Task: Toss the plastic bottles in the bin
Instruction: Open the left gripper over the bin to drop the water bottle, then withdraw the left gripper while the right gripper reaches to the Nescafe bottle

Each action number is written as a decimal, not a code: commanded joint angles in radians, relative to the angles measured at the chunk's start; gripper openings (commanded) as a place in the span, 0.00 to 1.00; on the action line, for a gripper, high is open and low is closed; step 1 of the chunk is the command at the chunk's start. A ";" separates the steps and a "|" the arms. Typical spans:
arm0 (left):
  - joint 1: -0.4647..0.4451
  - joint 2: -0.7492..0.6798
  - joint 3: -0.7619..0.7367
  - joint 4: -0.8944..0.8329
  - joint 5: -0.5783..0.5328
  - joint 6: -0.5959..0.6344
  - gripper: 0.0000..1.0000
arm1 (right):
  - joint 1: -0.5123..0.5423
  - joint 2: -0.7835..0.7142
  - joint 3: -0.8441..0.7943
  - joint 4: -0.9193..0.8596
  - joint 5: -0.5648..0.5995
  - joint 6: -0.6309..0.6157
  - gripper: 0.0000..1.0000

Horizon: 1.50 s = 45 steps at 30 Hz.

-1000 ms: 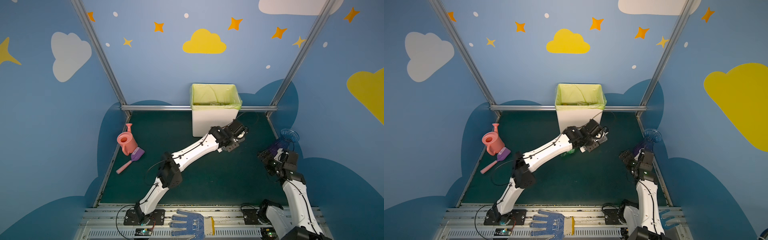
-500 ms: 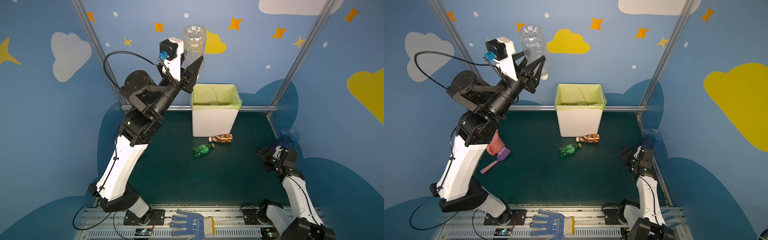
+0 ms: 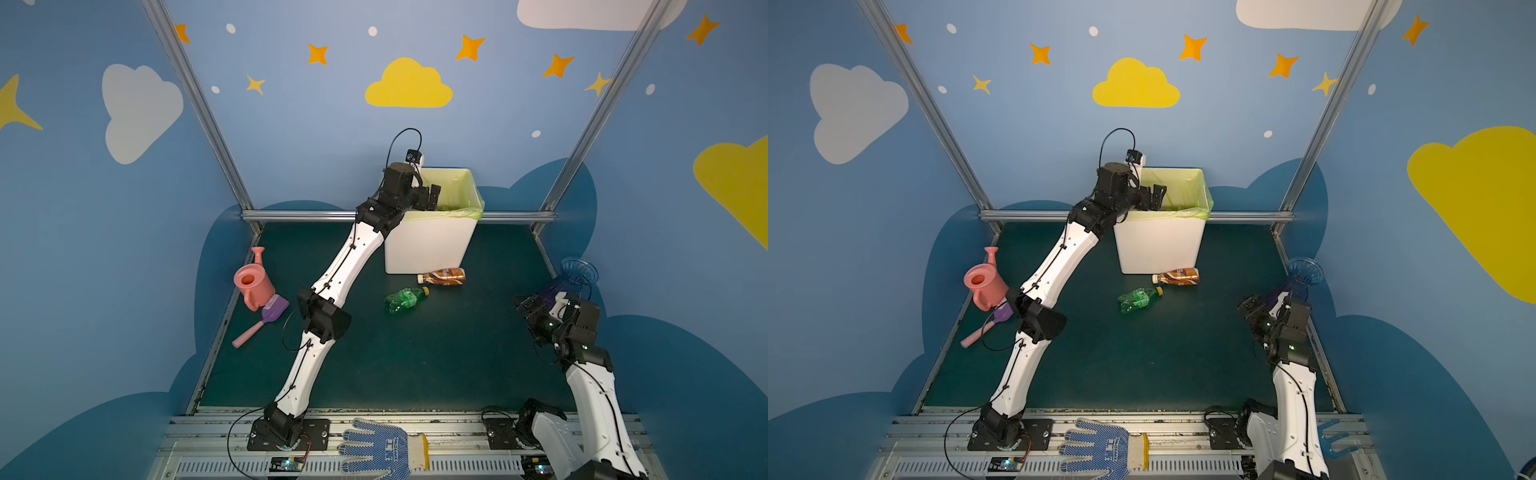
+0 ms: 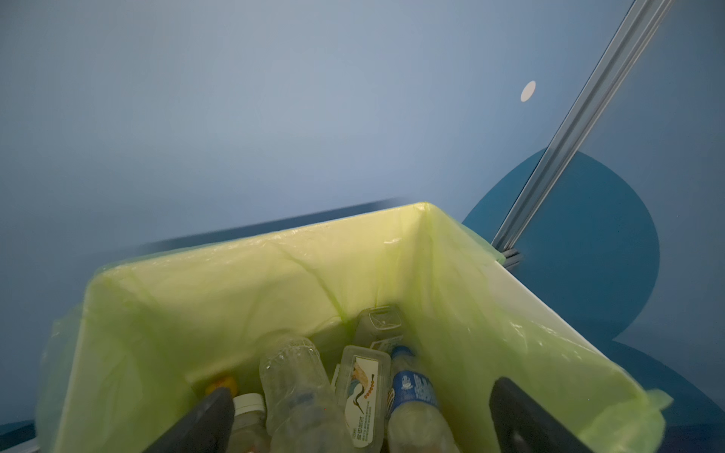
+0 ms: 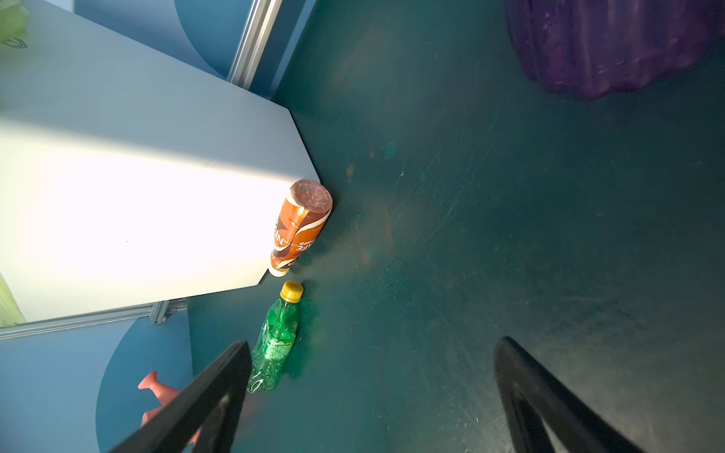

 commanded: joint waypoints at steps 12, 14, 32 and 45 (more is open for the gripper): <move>-0.048 -0.278 -0.030 -0.077 0.021 0.084 1.00 | 0.074 0.084 -0.031 0.078 -0.010 0.098 0.95; -0.049 -0.334 -0.140 -0.082 0.033 0.053 1.00 | 0.118 0.122 -0.021 0.105 0.013 0.128 0.95; -0.083 -1.096 -1.701 0.501 -0.172 -0.069 1.00 | 0.501 0.707 0.273 0.376 0.132 0.376 0.95; -0.075 -1.179 -1.906 0.380 -0.235 -0.200 1.00 | 0.569 0.925 0.441 0.397 0.290 0.442 0.89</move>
